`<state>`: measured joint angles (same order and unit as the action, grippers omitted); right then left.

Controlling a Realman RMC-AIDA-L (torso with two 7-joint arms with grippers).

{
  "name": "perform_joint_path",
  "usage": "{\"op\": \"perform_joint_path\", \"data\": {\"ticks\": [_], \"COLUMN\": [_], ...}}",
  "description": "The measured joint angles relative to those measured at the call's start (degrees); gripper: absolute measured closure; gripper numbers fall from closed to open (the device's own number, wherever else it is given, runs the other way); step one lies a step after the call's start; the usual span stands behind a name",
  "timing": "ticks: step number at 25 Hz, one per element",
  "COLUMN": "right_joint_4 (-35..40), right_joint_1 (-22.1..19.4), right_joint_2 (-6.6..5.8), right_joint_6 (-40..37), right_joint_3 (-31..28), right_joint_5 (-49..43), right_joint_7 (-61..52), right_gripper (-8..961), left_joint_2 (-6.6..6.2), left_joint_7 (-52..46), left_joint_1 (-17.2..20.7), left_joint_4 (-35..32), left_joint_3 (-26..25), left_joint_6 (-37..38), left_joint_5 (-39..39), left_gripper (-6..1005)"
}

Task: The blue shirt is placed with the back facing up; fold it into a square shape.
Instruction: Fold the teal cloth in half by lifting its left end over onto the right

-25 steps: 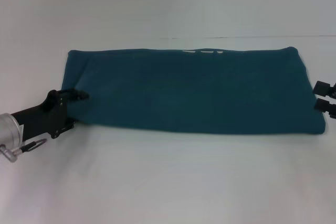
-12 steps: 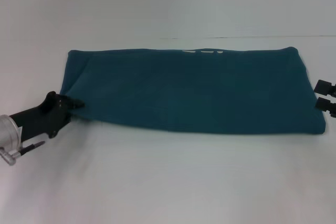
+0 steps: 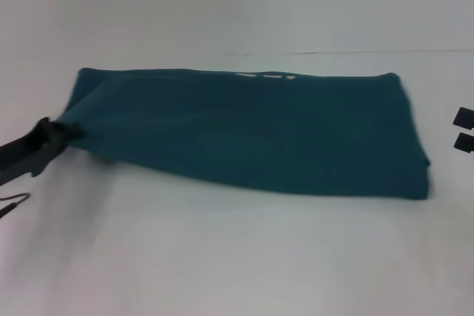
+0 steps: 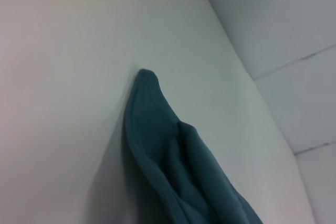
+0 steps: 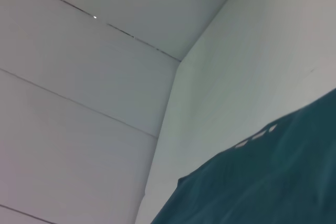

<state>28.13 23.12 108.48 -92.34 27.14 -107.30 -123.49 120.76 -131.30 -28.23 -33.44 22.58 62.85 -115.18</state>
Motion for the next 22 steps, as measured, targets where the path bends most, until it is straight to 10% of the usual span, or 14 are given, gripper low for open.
{"op": "perform_joint_path", "data": {"ticks": [14, 22], "right_joint_4": [0.20, 0.00], "right_joint_1": [0.34, 0.19], "right_joint_2": [-0.84, -0.90], "right_joint_6": [0.35, 0.40], "right_joint_3": [-1.10, -1.14], "right_joint_5": [0.00, -0.21], "right_joint_7": [-1.21, -0.79], "right_gripper": [60, 60], "left_joint_2": [0.13, 0.12], "left_joint_7": [-0.61, 3.03], "left_joint_1": [8.65, 7.38], "left_joint_4": [-7.66, -8.12], "left_joint_3": [-0.68, -0.14], "left_joint_6": [-3.92, 2.06], "left_joint_5": [-0.60, -0.10], "left_gripper": [991, 991]}}
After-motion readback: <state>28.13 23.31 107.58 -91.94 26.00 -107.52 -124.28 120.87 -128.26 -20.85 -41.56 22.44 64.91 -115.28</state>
